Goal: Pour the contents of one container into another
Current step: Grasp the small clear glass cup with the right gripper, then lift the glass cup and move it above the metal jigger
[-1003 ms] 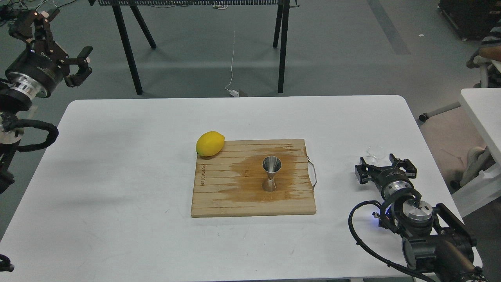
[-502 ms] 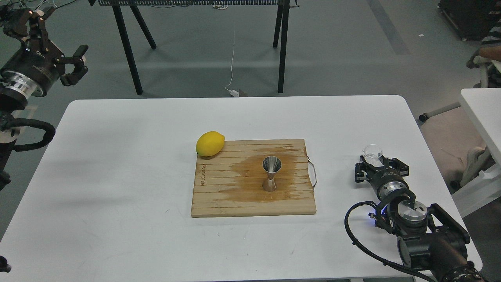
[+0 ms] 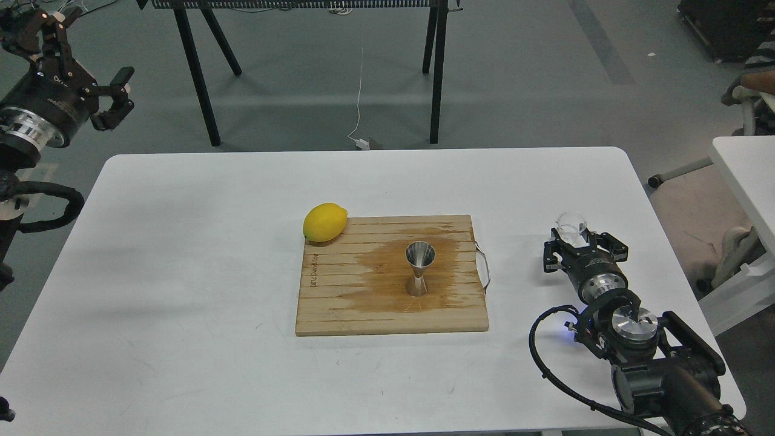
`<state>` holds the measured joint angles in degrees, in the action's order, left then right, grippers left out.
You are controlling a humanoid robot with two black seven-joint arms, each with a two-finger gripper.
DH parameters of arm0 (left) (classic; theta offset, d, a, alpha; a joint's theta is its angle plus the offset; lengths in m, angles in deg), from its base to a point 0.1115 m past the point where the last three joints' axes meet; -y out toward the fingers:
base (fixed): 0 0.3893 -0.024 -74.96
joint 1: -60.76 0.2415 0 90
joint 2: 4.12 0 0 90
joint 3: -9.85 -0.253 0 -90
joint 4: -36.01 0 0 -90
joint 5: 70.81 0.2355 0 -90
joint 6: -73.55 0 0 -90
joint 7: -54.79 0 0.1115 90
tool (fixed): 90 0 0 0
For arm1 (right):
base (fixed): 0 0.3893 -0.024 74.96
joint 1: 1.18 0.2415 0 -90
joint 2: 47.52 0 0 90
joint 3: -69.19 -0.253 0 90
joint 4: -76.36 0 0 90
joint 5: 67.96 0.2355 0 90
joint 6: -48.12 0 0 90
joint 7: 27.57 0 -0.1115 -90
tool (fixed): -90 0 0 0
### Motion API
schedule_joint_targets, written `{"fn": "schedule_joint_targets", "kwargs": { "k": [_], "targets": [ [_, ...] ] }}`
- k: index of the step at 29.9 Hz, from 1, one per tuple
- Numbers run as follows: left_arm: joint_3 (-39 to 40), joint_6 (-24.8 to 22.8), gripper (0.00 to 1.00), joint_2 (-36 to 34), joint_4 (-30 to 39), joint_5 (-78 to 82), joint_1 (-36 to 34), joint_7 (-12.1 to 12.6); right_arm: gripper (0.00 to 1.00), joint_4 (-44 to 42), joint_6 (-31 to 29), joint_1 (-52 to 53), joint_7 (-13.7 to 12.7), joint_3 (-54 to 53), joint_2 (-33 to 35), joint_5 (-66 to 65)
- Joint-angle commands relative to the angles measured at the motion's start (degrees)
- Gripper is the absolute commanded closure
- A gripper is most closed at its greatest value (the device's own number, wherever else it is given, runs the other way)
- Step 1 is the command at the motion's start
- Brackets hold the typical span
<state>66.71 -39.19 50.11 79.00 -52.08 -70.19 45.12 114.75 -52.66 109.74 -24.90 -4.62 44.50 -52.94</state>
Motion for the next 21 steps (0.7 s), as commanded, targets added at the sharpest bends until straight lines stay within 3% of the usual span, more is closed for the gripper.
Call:
{"fn": "schedule_joint_targets", "kwargs": {
  "k": [1,7,14,21],
  "targets": [
    [0.0,-0.03,0.01,0.09,-0.01,0.08,0.09,0.0,0.77,9.74,1.98,-3.42,0.06,1.04,0.34,0.0],
    [0.0,-0.03,0.01,0.09,-0.01,0.08,0.09,-0.09,0.77,28.46,11.65,-8.26,0.06,2.52,2.71,-0.78],
    [0.09,-0.03,0.01,0.09,0.17,-0.01,0.09,-0.18,0.77,44.46,20.53,-8.35,0.5,7.97,6.93,-1.83],
    [0.18,-0.03,0.01,0.0,0.43,0.08,-0.09,-0.18,0.77,49.93,26.6,-6.6,-0.64,11.58,7.81,-10.01]
  ]
}}
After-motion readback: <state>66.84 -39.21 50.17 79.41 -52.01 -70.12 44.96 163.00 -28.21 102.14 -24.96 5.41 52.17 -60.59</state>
